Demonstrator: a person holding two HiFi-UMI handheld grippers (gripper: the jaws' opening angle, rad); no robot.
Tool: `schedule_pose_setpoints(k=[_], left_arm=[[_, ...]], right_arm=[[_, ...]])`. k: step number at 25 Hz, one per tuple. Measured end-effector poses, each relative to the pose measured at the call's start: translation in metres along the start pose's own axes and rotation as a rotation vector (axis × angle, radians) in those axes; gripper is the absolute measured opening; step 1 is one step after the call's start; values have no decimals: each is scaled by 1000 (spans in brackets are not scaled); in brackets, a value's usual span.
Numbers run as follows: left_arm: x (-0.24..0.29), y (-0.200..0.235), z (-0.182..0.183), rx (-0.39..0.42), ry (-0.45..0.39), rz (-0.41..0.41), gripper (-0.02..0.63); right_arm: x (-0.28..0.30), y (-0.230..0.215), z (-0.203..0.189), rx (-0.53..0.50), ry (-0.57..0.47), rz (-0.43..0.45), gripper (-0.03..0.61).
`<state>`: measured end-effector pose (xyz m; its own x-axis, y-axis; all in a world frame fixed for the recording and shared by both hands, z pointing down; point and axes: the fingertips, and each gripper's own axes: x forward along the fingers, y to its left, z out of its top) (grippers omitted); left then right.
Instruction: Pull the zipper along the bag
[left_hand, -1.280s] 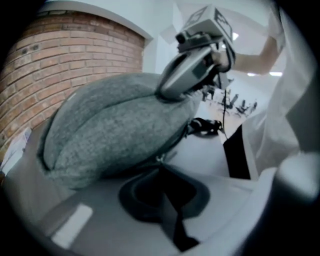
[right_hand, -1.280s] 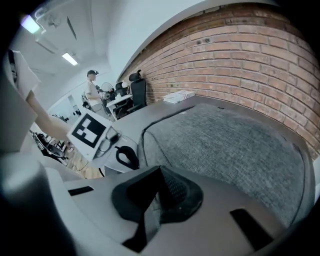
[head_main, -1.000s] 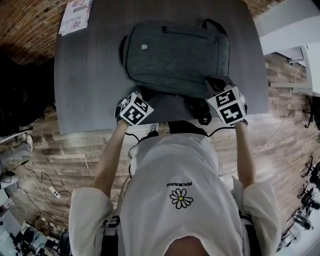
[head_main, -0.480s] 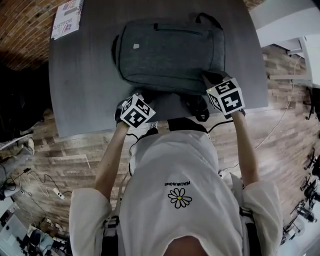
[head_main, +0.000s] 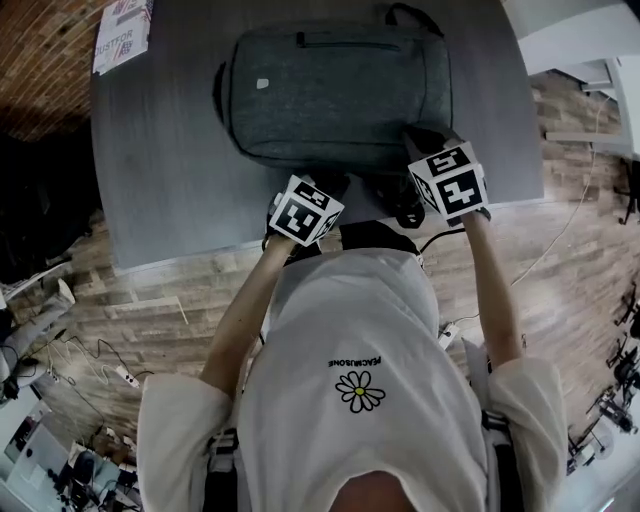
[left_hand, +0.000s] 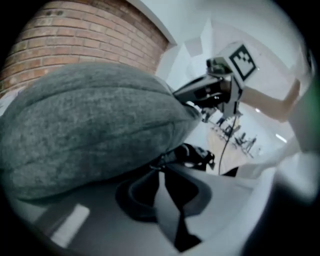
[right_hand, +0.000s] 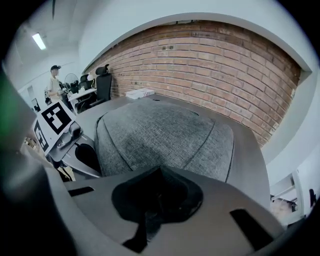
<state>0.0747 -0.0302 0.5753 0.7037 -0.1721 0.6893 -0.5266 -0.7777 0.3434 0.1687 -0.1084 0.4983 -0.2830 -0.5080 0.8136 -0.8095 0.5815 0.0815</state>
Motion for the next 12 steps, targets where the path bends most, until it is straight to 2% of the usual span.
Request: schedule_pose_setpoints(k=[3,8,12], left_arm=[[11,-3,6,-23,-15,21,31],[12,-7,2,36,1,-3,26],[5,-9,-3,94,-6,10,32]], right_arm=[[1,0,0,10,-10,-13,-2],[0,0,-1,44,-34,-13,-2],[-4,-2,-1,107,-78,21,0]])
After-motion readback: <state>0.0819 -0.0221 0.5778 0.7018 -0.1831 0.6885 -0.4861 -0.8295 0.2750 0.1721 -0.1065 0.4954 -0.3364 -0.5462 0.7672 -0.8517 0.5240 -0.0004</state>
